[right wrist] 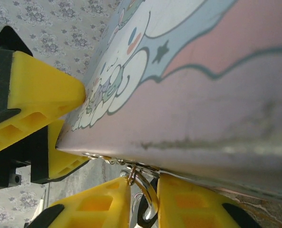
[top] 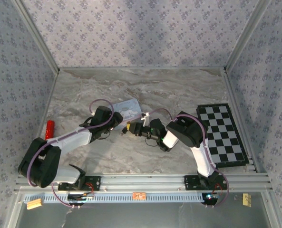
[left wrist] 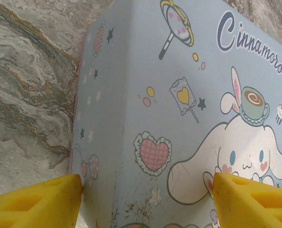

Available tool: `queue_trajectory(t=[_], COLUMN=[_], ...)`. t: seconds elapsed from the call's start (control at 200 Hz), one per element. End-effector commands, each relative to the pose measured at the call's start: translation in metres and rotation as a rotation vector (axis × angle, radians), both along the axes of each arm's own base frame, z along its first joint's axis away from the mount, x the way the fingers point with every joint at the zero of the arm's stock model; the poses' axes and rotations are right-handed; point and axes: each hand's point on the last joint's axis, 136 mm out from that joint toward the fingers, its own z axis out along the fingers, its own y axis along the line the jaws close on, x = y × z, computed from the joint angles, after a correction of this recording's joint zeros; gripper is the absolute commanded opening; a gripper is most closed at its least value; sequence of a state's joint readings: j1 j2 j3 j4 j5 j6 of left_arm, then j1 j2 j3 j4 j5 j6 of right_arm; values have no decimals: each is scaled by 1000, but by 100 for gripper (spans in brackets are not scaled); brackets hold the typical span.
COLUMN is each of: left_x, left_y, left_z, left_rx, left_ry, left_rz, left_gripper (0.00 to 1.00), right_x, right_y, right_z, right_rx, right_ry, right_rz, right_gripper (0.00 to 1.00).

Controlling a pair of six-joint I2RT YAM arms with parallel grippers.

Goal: Unlock the padlock with the key

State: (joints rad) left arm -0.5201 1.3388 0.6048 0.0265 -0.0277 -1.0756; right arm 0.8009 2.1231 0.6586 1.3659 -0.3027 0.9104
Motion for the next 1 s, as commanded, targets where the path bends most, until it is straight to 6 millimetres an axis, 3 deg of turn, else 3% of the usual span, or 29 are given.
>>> queue_trajectory(t=[0.0, 0.285, 0.705, 0.994], left_x=[-17, -17, -17, -18], left_y=[6, 9, 10, 12], left_z=[-17, -18, -18, -21], left_rx=[33, 44, 45, 49], left_ry=[70, 71, 70, 75], left_rz=[-5, 6, 10, 19], left_gripper=[71, 72, 72, 71], right_x=[-7, -11, -13, -6], right_y=[-2, -8, -8, -21], right_z=[-8, -10, -6, 1], right_rx=[-1, -19, -15, 1], right_ry=[16, 9, 5, 23], right_rz=[18, 7, 10, -52], right_gripper=[25, 22, 11, 4])
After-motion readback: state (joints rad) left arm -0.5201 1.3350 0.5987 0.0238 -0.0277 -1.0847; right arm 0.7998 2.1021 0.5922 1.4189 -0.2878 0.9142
